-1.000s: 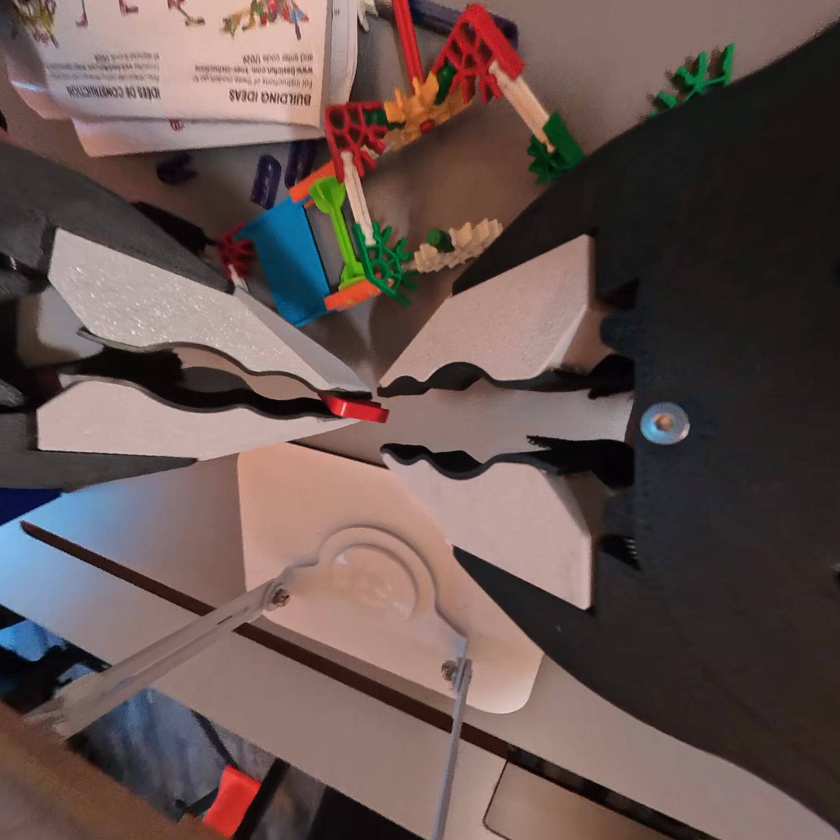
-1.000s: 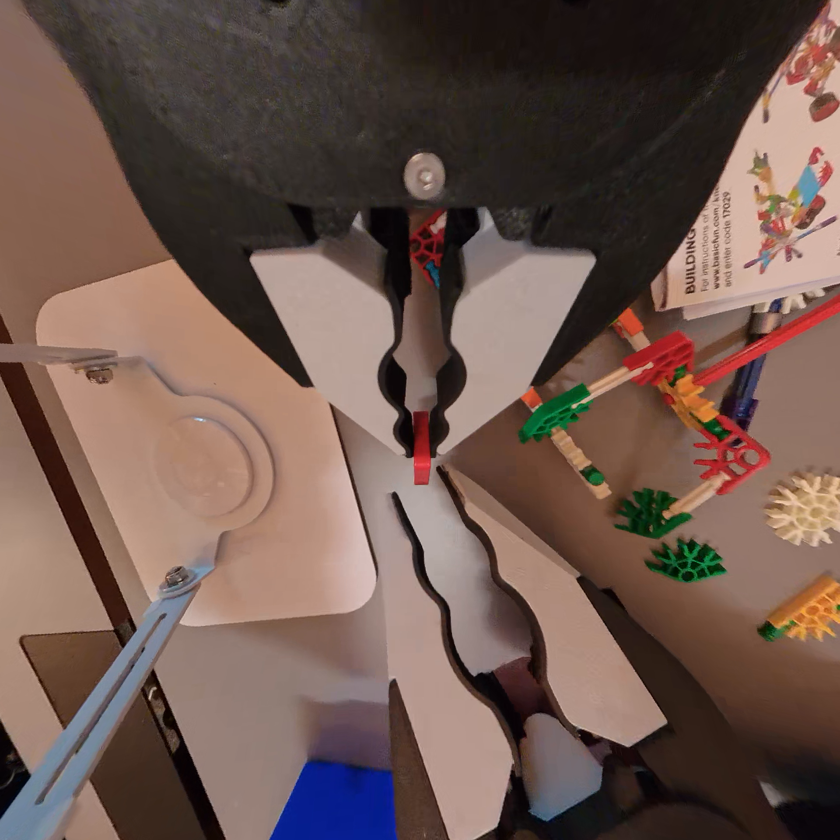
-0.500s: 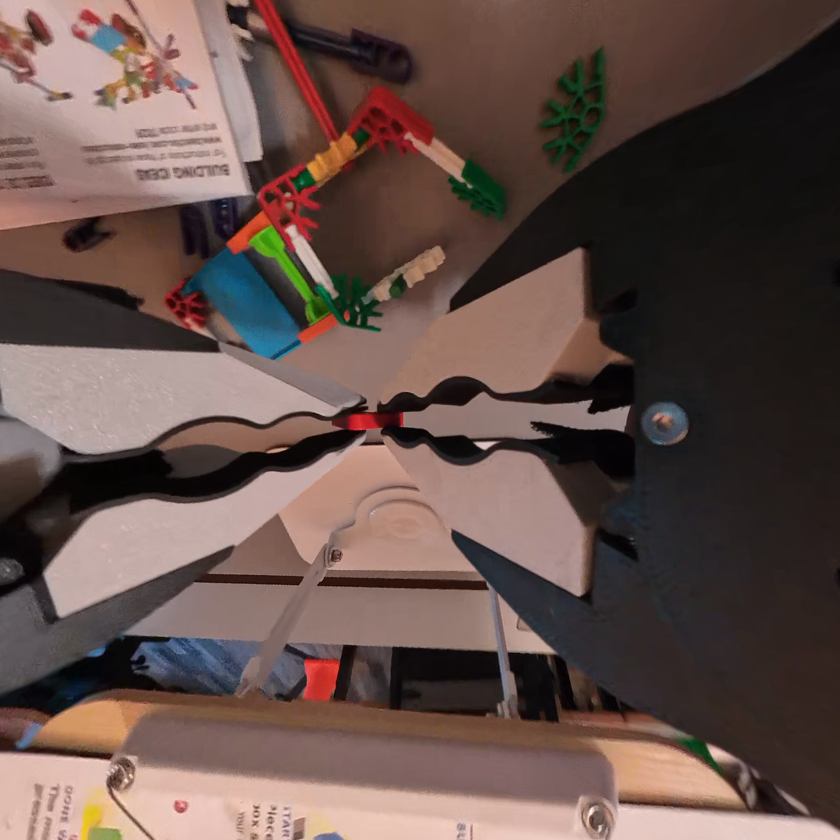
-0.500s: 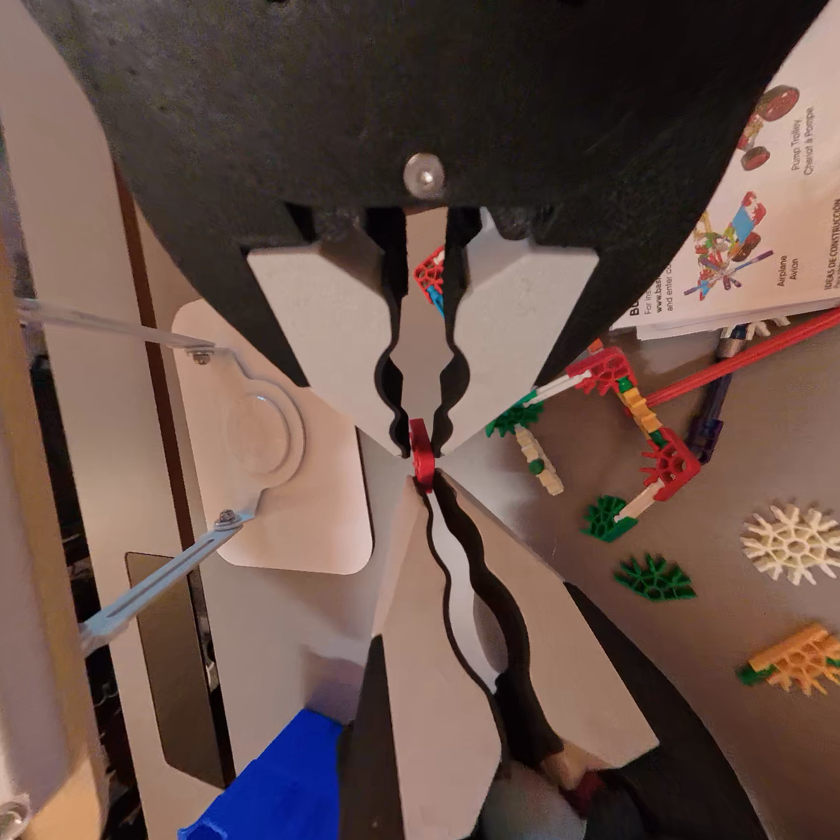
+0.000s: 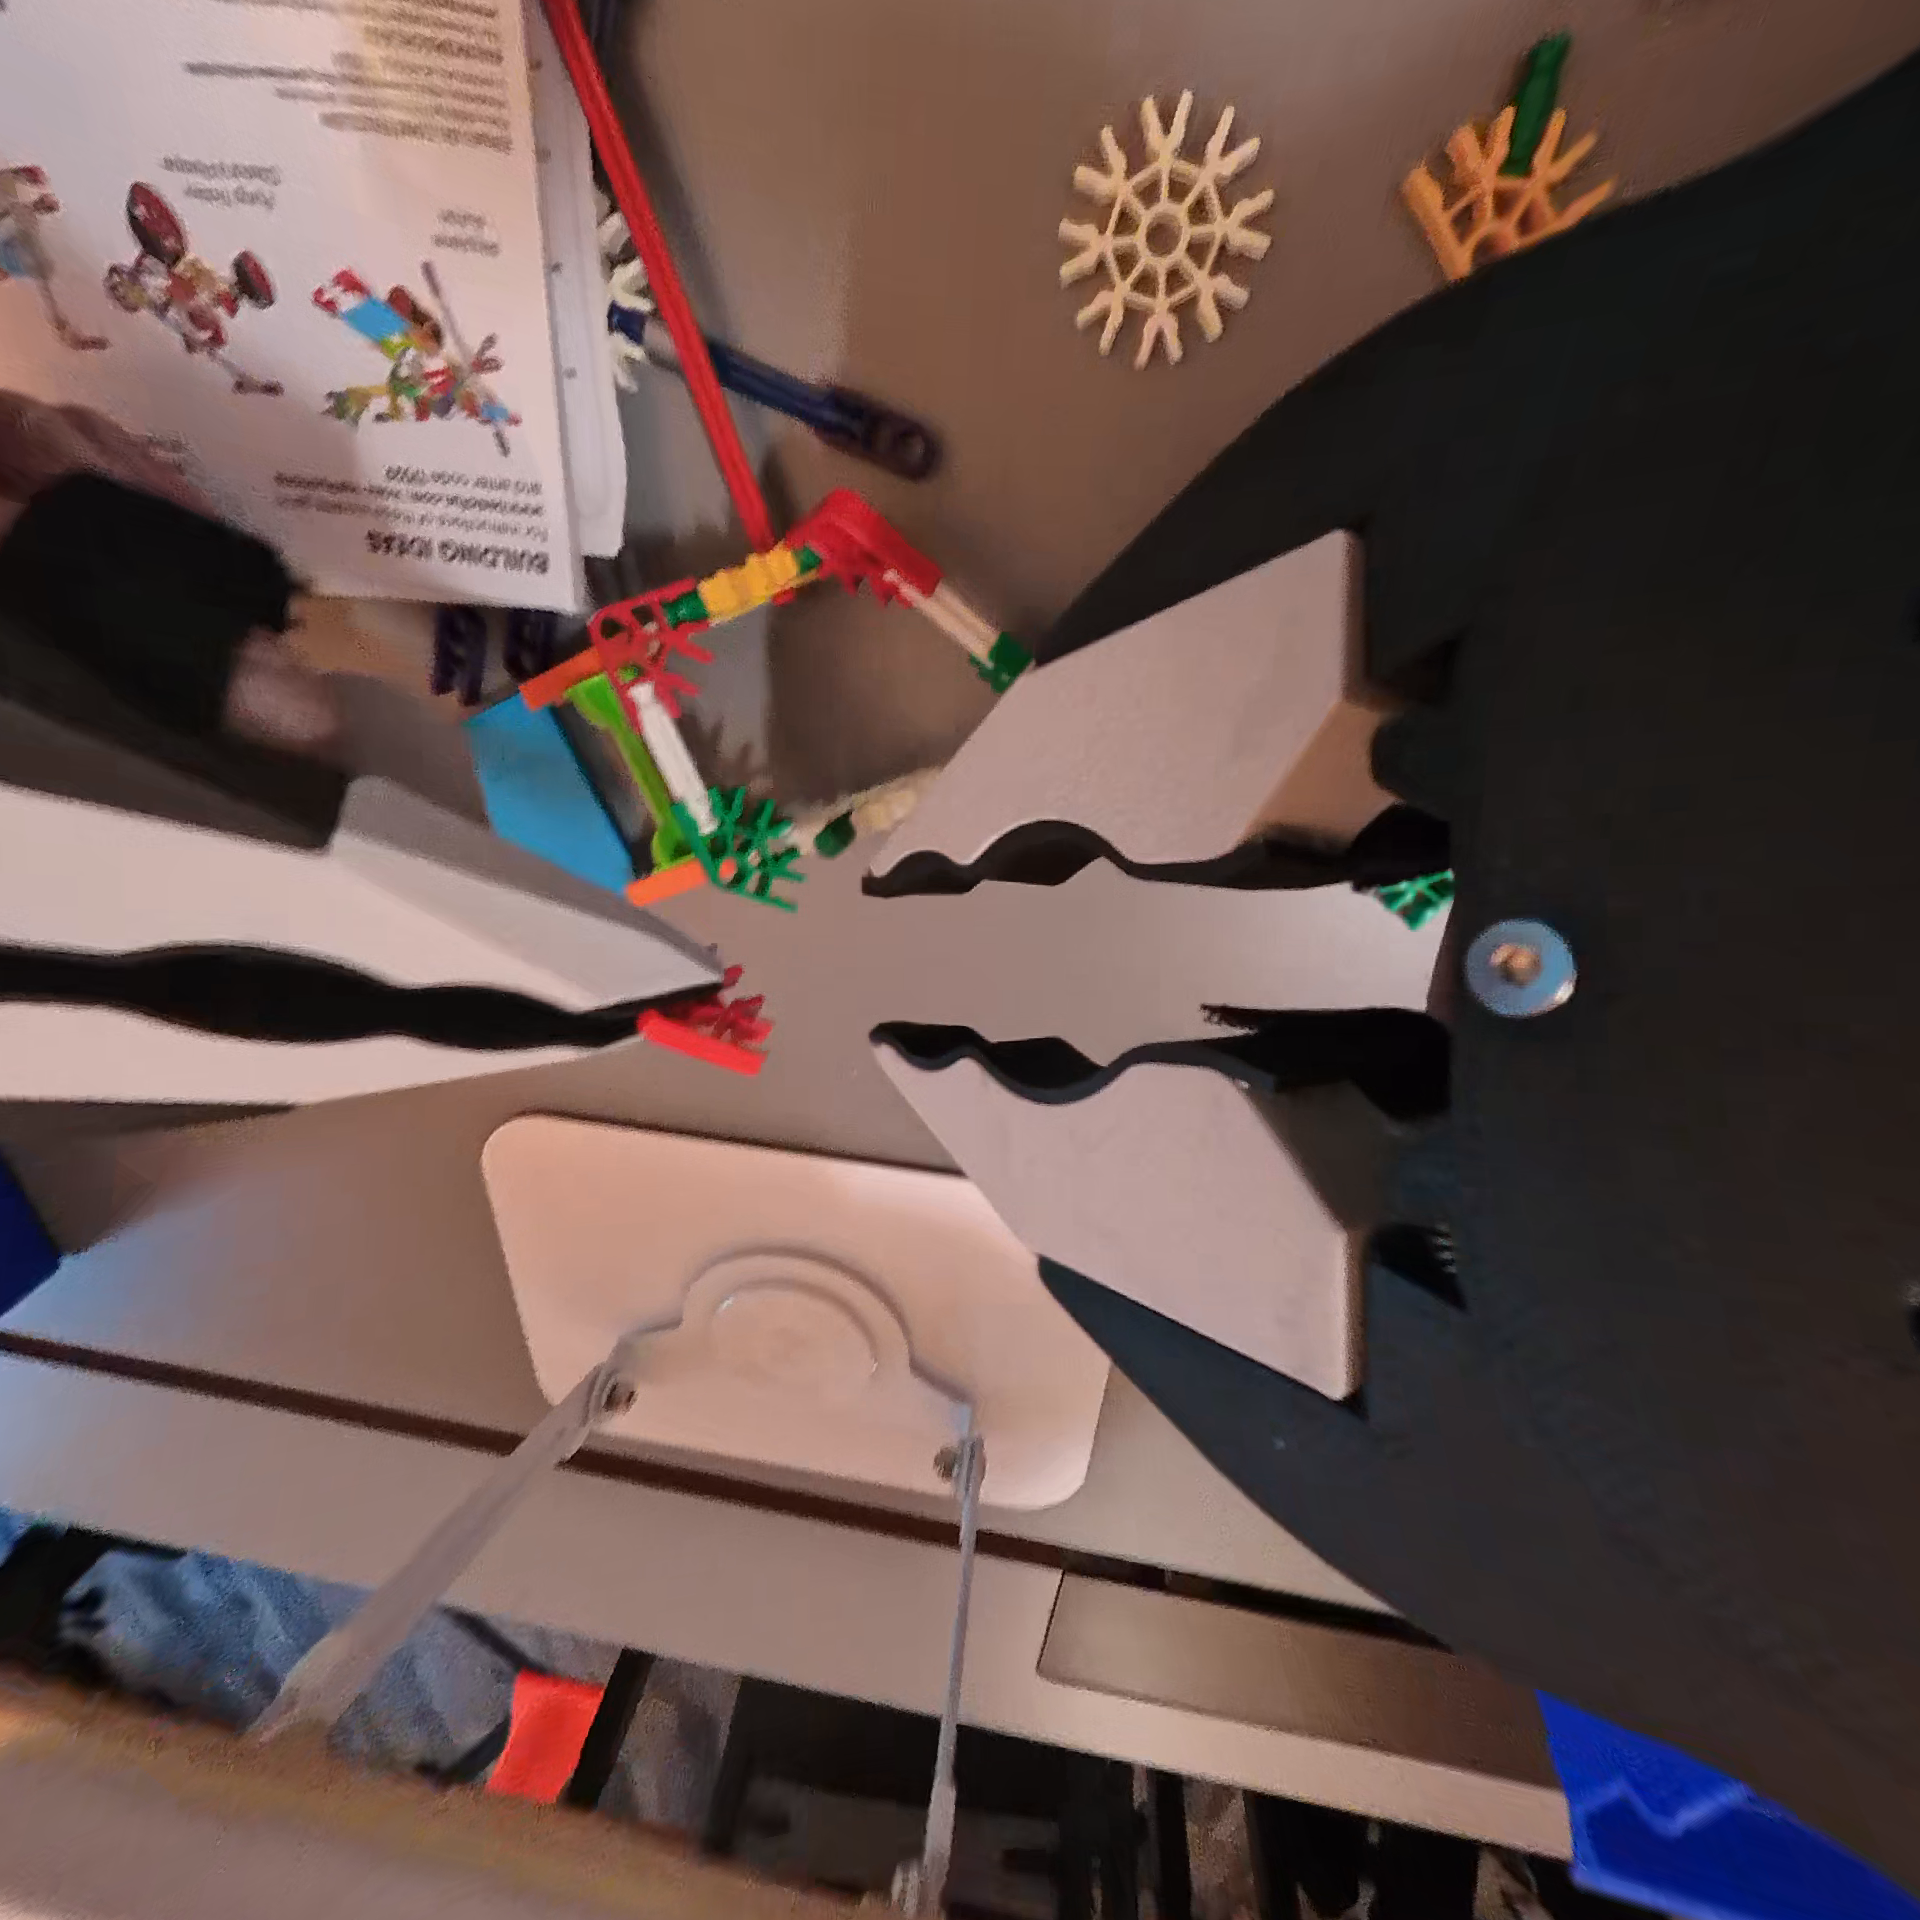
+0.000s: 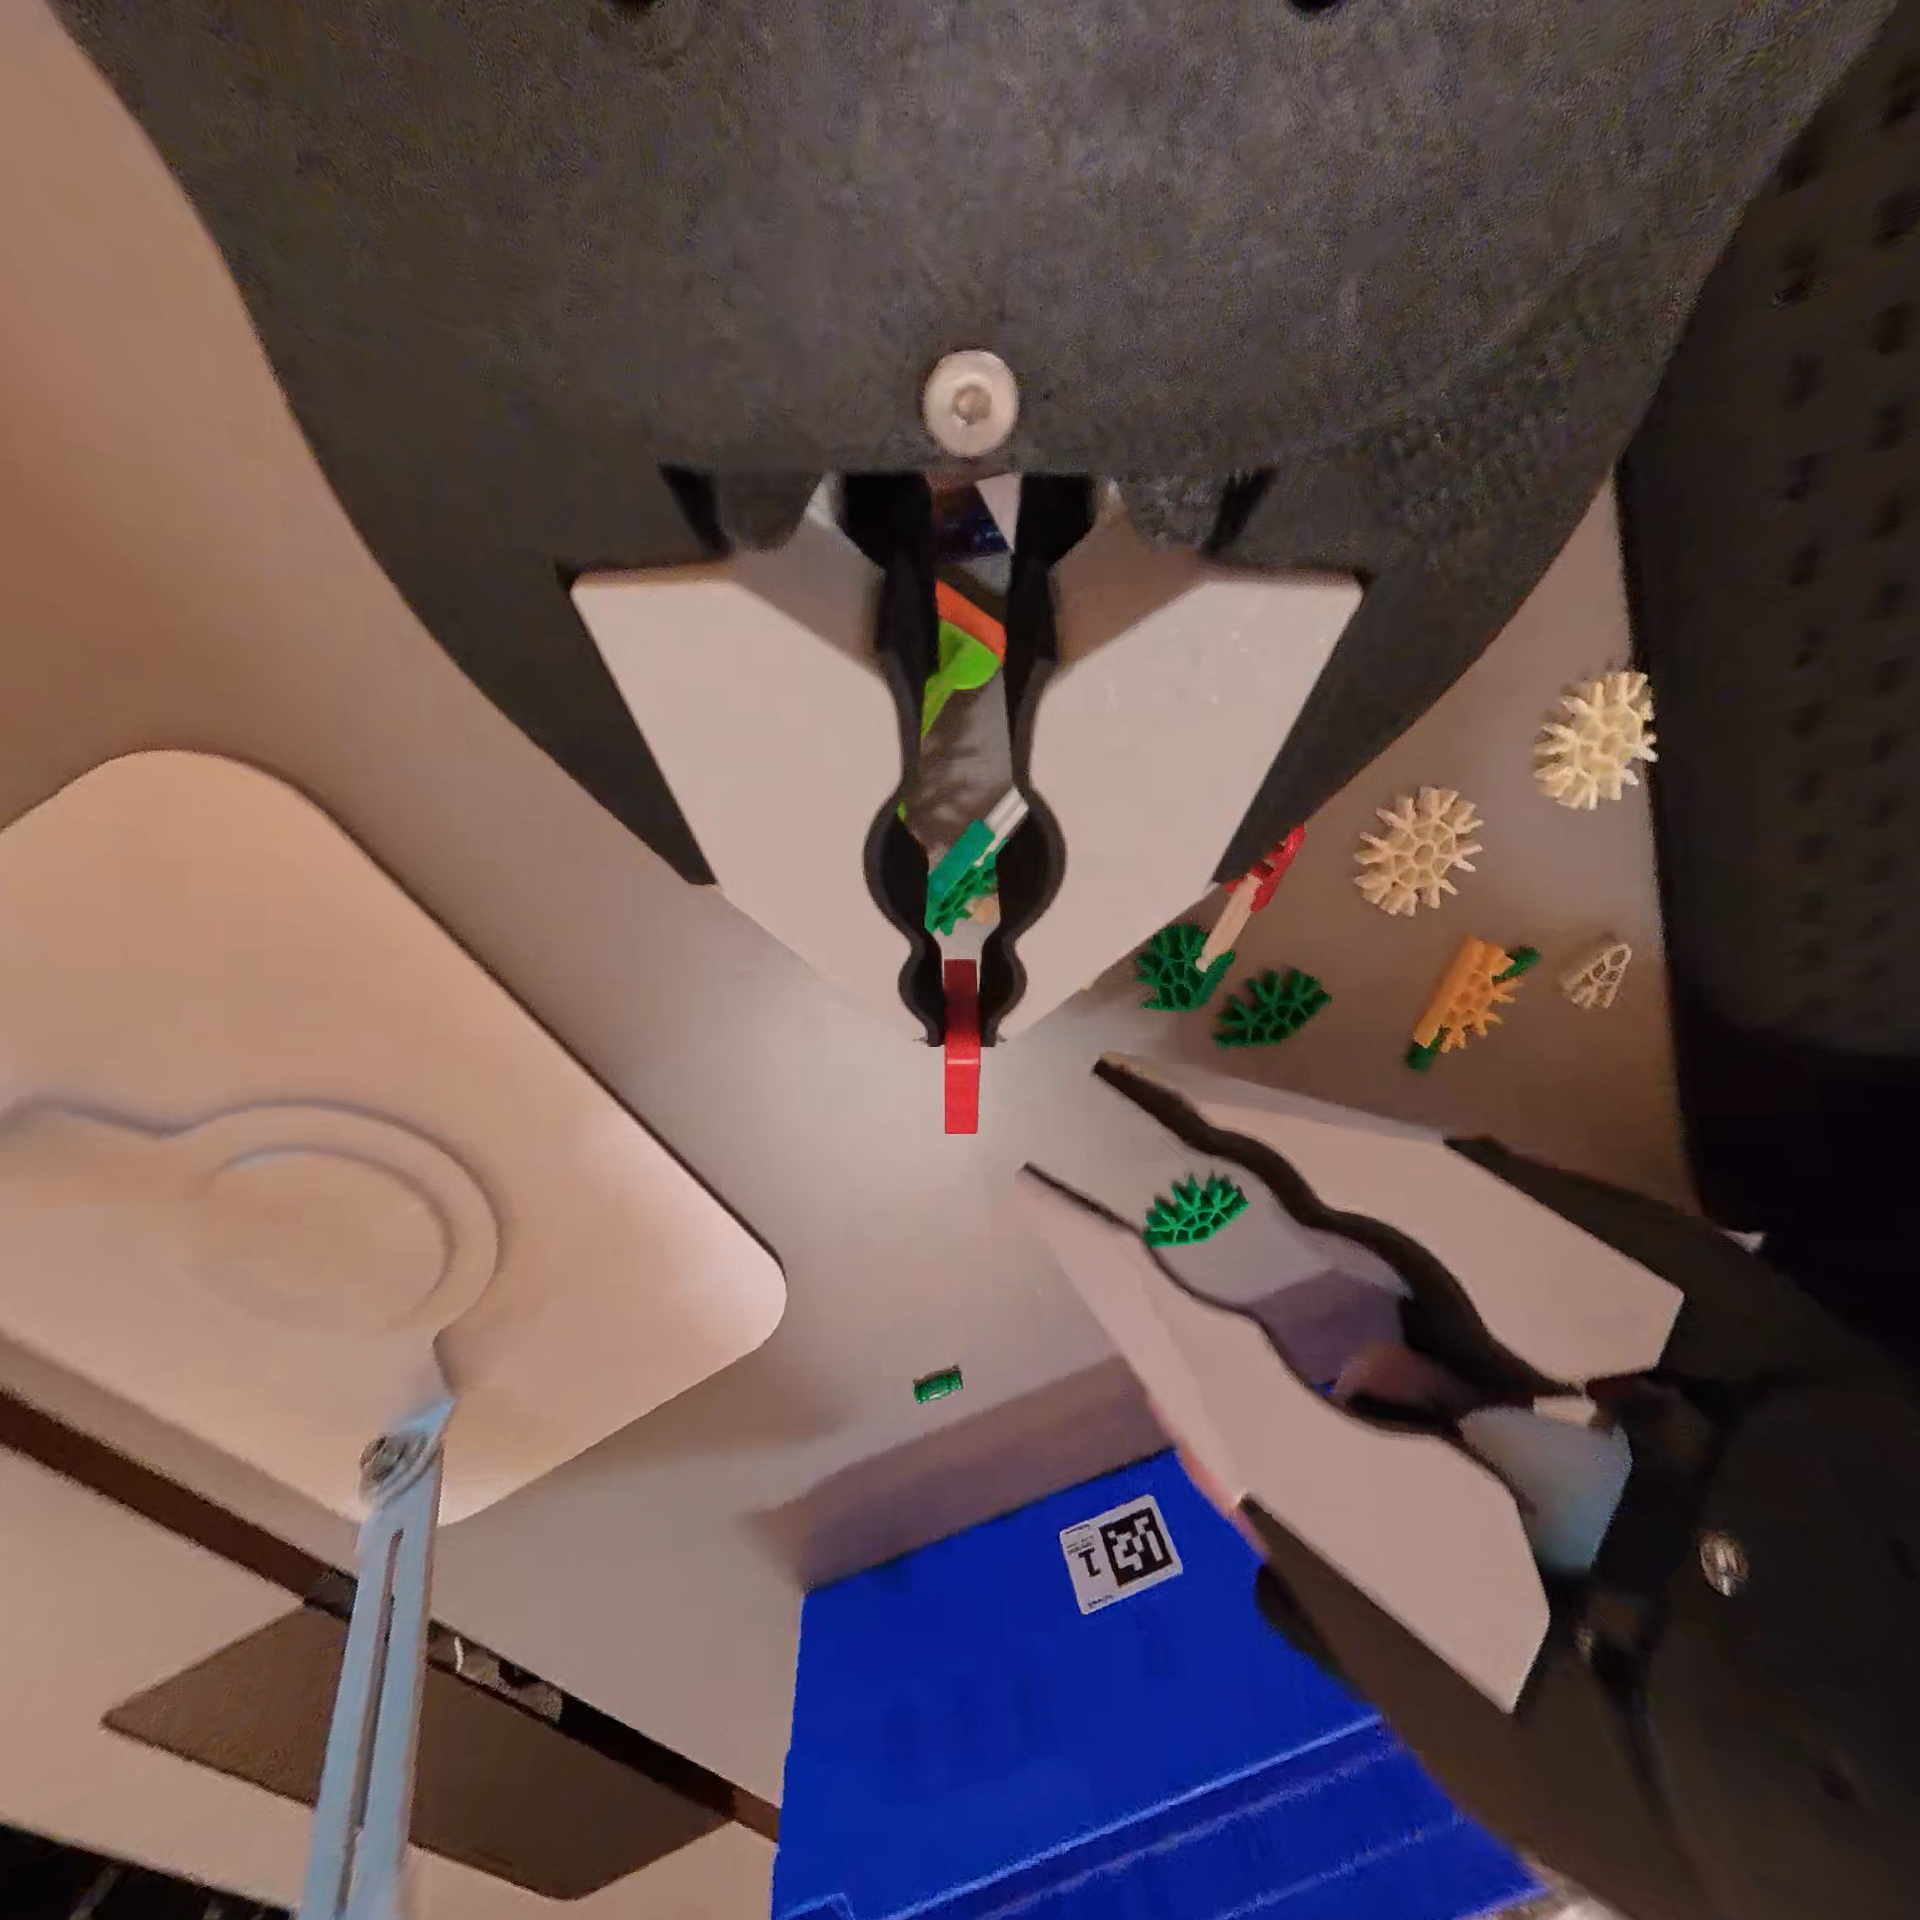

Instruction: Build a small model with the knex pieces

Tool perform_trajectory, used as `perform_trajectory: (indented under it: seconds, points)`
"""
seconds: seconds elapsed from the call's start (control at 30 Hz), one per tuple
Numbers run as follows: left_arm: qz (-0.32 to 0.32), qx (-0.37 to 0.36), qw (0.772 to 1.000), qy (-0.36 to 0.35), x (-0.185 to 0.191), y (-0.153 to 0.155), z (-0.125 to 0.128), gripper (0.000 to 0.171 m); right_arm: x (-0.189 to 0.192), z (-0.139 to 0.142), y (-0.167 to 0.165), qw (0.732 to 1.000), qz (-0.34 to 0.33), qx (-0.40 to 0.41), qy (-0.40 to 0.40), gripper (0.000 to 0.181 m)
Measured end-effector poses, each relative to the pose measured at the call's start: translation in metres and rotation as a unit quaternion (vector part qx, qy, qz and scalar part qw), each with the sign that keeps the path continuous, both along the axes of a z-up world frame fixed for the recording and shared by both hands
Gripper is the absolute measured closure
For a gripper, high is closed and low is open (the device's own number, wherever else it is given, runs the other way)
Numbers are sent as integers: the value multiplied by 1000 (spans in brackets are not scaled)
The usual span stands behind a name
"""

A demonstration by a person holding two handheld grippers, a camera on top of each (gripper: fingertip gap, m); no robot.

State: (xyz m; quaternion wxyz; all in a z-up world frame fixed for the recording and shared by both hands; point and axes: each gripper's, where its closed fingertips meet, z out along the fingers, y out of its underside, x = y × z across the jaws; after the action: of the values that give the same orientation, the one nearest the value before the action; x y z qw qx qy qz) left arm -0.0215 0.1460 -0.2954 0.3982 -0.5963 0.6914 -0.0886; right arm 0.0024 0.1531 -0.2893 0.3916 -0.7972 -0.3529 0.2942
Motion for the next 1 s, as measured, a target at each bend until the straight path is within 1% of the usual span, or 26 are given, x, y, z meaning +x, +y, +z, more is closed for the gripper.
perform_trajectory:
  seconds: [0.07, 0.17, 0.2, 0.3, 0.43, 0.63, 1.0]
  points:
    - [14, -2, 1000, -1, -4, -1, -10, 151, -1, -2, -3, 1000, -6, -13, 16, 178]
    - [8, -58, 998, -32, 2, -15, -19, 156, -4, -5, -5, 1000, -17, -18, 12, 178]
    - [7, -63, 998, -26, 2, -17, -24, 156, -6, -7, -6, 1000, -21, -19, 10, 178]
    - [5, -62, 998, -21, 4, -18, -32, 156, -11, -17, -8, 999, -28, -24, -5, 178]
    - [8, -53, 998, -21, 8, -17, -37, 167, -14, -24, -9, 999, -33, -30, -14, 178]
    - [14, -48, 998, -35, 12, -15, -38, 167, -17, -27, -10, 998, -44, -38, -1, 178]
    - [37, -47, 997, -40, 14, -11, -39, 168, -17, -26, -9, 995, -74, -56, 38, 176]
